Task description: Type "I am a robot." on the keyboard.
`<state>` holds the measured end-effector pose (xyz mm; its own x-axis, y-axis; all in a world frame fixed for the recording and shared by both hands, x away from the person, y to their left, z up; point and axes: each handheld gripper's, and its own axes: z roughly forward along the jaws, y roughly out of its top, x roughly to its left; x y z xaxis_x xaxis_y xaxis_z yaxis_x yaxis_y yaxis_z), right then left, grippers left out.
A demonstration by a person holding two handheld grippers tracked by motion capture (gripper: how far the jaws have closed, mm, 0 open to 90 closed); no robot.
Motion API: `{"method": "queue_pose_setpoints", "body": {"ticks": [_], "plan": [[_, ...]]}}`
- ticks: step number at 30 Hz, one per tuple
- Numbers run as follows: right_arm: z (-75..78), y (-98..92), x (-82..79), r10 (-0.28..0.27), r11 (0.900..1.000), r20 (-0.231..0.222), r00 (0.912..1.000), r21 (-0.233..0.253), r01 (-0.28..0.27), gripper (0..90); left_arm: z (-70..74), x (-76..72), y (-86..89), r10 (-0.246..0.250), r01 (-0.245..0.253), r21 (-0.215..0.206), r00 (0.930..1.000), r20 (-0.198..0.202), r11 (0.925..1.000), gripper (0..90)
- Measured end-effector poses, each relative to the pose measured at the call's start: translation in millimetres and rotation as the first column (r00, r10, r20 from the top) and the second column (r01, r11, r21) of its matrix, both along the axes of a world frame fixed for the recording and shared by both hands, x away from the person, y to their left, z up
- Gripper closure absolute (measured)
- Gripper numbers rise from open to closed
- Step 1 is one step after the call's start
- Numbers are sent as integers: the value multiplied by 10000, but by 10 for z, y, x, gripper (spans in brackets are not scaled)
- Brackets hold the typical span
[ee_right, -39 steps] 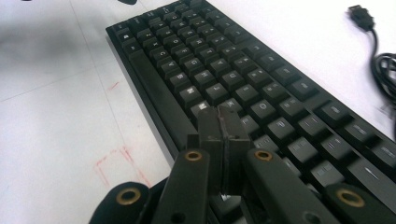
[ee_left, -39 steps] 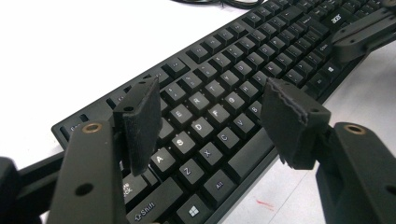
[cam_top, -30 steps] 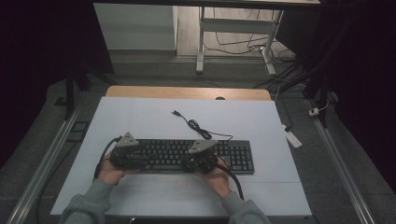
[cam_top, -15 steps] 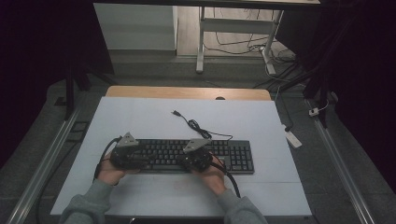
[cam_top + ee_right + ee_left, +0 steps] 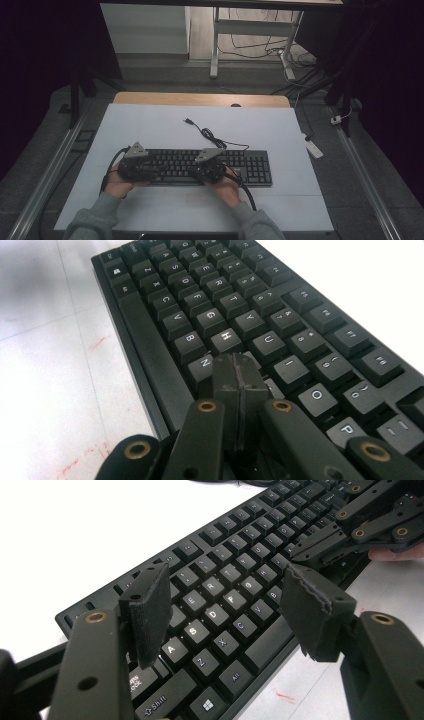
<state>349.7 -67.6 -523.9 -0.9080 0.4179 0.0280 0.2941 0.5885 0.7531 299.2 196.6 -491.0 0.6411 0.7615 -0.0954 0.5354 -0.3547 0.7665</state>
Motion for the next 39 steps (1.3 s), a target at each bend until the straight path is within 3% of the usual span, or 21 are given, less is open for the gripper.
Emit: {"method": "queue_pose_setpoints", "body": {"ticks": [3, 11, 20, 28, 39], "plan": [[21, 1, -14, 38, 10000, 123, 9999, -32, -38, 895, 4, -4, -2, 5, -5, -4, 10000, 25, 10000, 370], [136, -123, -60, -212, 9987, 249, 9995, 462, 201, 892, 9, -5, 8, 25, -25, -47, 10000, 36, 10000, 370], [217, -339, -129, -503, 9963, 508, 9974, 727, 465, 702, 15, -13, 20, 66, -66, -64, 9999, 82, 10000, 369], [262, -672, -172, -1069, 9911, 699, 9918, 874, 1006, 566, 12, -7, 24, 74, -73, -73, 9999, 81, 9999, 367], [303, -1116, -247, -1886, 9789, 877, 9781, 969, 1801, 526, 9, -5, 22, 36, -36, -73, 10000, 65, 10000, 365]]}}
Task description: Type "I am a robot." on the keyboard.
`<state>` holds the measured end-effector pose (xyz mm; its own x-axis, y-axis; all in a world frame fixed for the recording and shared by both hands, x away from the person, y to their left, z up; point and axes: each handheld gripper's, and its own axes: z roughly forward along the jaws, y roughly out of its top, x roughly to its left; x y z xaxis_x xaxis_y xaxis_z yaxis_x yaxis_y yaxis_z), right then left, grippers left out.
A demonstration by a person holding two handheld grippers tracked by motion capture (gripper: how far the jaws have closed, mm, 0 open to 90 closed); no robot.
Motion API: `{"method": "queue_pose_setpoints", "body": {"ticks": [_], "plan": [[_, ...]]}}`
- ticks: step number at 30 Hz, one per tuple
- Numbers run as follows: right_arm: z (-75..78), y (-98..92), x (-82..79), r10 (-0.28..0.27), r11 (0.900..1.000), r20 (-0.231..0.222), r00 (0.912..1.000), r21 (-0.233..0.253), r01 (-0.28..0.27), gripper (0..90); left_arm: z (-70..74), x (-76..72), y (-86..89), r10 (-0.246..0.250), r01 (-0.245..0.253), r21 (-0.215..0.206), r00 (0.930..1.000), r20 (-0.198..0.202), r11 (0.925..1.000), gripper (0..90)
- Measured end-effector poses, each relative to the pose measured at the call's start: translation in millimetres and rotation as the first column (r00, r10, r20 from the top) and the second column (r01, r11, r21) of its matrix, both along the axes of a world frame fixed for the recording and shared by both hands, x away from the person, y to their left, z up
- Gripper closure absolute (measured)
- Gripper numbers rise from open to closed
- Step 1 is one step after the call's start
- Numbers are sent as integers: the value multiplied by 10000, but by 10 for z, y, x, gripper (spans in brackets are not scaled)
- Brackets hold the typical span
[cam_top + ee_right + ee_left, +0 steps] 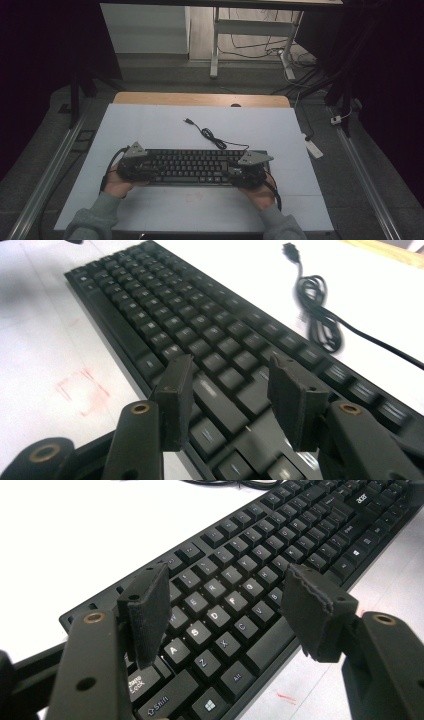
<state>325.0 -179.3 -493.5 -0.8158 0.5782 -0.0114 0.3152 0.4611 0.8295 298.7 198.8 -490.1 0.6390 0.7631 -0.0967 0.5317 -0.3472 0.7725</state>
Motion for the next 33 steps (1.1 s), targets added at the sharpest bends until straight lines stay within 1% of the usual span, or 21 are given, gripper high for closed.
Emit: {"method": "queue_pose_setpoints", "body": {"ticks": [8, 12, 13, 18, 21, 26, 29, 31, 33], "plan": [[0, -222, -45, -247, 9997, 26, 9997, 76, 247, 524, 5, -1, 4, -36, 33, -188, 9999, -121, 9998, 363], [-7, -307, -71, -343, 9994, 39, 9994, -18, 343, 521, 4, 4, -6, -95, 88, -296, 9996, -260, 9995, 363], [-12, -314, -74, -360, 9993, 44, 9993, 62, 359, 520, 4, 5, -9, -129, 119, -335, 9995, -297, 9994, 363], [-14, -344, -78, -376, 9993, 58, 9993, 23, 376, 520, 5, 9, -17, -154, 136, -456, 9990, -408, 9989, 365], [-16, -342, -77, -383, 9993, 53, 9993, 13, 383, 519, 11, 3, -26, -299, 275, -556, 9987, -421, 9981, 381], [-34, -340, -68, -394, 9992, 25, 9992, -36, 394, 518, 9, -22, -88, -666, 650, -455, 9971, -367, 9968, 449], [-37, -346, -66, -419, 9991, 19, 9991, -19, 419, 518, -1, -37, -141, -903, 894, -307, 9955, -302, 9955, 520], [-34, -349, -66, -414, 9991, 10, 9991, 5, 414, 519, -16, -41, -182, -1013, 1010, -122, 9944, -300, 9948, 568], [-34, -351, -65, -415, 9991, 11, 9991, 3, 415, 518, -38, -43, -218, -1048, 1048, 4, 9939, -340, 9945, 644]]}}
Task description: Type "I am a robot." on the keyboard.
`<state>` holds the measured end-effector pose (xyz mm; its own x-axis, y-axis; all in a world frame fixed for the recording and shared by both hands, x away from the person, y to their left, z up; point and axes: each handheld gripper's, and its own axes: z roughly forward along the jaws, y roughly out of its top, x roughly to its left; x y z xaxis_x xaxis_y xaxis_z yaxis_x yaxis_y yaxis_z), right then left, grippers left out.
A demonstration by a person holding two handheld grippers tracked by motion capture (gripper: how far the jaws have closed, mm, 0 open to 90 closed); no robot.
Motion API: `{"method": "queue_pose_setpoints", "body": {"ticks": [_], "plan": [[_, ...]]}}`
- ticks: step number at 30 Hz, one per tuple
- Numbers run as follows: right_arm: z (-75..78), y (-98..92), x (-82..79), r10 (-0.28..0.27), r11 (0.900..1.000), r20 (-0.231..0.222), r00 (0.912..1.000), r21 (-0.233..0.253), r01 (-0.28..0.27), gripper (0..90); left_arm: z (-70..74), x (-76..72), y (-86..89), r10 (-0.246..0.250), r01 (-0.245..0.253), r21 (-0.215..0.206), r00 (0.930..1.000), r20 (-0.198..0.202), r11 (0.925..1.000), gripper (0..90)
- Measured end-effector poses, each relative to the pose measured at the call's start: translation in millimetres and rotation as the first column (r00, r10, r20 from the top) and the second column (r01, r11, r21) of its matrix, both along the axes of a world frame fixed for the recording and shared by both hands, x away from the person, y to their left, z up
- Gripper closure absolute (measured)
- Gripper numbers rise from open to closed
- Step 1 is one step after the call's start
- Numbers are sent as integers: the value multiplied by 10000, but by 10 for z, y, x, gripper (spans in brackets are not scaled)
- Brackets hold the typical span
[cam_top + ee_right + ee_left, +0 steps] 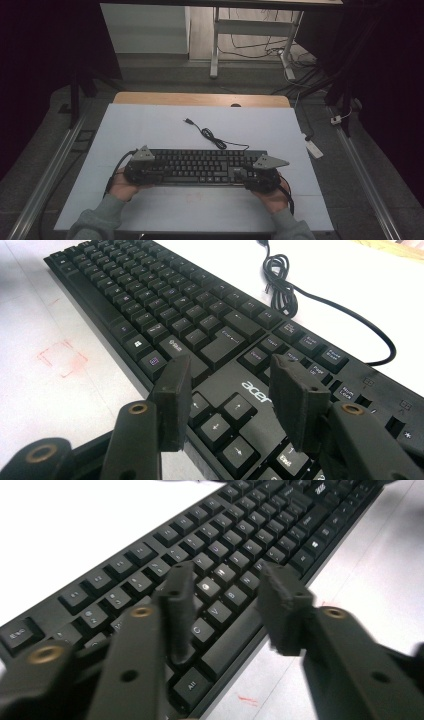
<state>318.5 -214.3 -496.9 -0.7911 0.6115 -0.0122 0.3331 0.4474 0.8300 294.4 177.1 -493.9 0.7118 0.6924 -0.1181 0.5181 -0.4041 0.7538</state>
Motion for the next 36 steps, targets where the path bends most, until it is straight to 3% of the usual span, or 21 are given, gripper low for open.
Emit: {"method": "queue_pose_setpoints", "body": {"ticks": [6, 24, 36], "plan": [[-7, -10, 8, -43, 10000, -27, 10000, -33, 43, 518, -63, 13, -89, -414, 422, 290, 9988, -268, 9987, 890], [-18, -17, 17, -80, 9999, -64, 9999, -62, 80, 519, -260, 54, -275, -799, 870, 1130, 9946, -660, 9898, 891], [-21, -20, 19, -116, 9999, -78, 9999, -100, 115, 519, -293, 56, -300, -813, 883, 1108, 9945, -661, 9899, 891]]}}
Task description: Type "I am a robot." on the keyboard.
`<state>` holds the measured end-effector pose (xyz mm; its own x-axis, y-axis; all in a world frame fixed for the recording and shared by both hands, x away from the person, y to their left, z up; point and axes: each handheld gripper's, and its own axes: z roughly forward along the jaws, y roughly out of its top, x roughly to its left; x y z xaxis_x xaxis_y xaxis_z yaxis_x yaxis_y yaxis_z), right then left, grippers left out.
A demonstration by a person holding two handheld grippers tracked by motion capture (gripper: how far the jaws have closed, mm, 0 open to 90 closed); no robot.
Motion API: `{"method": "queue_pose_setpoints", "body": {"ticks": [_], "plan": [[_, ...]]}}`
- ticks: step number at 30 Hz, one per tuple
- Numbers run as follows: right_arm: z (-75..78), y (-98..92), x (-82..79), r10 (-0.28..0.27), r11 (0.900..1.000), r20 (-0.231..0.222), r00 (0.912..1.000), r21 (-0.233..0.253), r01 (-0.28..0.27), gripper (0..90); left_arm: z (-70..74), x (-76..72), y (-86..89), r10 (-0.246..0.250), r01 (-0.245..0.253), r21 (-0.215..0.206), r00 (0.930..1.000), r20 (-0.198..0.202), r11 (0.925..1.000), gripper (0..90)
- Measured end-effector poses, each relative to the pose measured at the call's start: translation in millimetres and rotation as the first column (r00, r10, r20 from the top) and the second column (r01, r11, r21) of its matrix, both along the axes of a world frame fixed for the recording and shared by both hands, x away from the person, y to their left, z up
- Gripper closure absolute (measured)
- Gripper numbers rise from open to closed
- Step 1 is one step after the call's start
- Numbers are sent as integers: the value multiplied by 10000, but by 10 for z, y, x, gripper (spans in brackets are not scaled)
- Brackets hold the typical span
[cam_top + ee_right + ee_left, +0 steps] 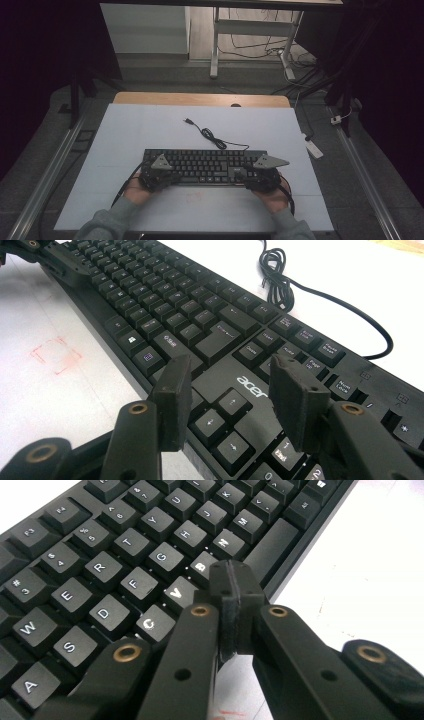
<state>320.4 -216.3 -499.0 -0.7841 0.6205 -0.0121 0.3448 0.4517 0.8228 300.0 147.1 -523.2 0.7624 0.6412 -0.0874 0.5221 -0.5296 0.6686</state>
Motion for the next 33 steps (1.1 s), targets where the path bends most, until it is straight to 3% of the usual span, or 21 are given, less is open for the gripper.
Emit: {"method": "queue_pose_setpoints", "body": {"ticks": [3, 6, 11, 15, 19, 33], "plan": [[3, -3, -1, 1, 10000, 4, 10000, 16, -1, 519, 27, -21, 0, 6, -7, 31, 9997, 229, 10000, 891], [3, -3, 0, 5, 10000, 6, 10000, 13, -5, 519, 110, -41, 49, 198, -174, -440, 9983, 548, 9989, 873], [1, -5, 1, 0, 10000, -7, 10000, 48, 0, 519, 221, -67, 165, 716, -612, -1148, 9935, 889, 9915, 702], [1, -1, -1, 1, 10000, 15, 10000, -2, -1, 519, 245, -73, 194, 980, -857, -1249, 9906, 956, 9885, 560], [-1, -2, 1, -10, 10000, 8, 10000, -7, 10, 519, 255, -74, 204, 1067, -946, -1178, 9891, 1012, 9885, 491], [-4, -3, 1, -22, 10000, 16, 10000, -25, 22, 518, 270, -63, 251, 1202, -1088, -1183, 9882, 945, 9870, 450]]}}
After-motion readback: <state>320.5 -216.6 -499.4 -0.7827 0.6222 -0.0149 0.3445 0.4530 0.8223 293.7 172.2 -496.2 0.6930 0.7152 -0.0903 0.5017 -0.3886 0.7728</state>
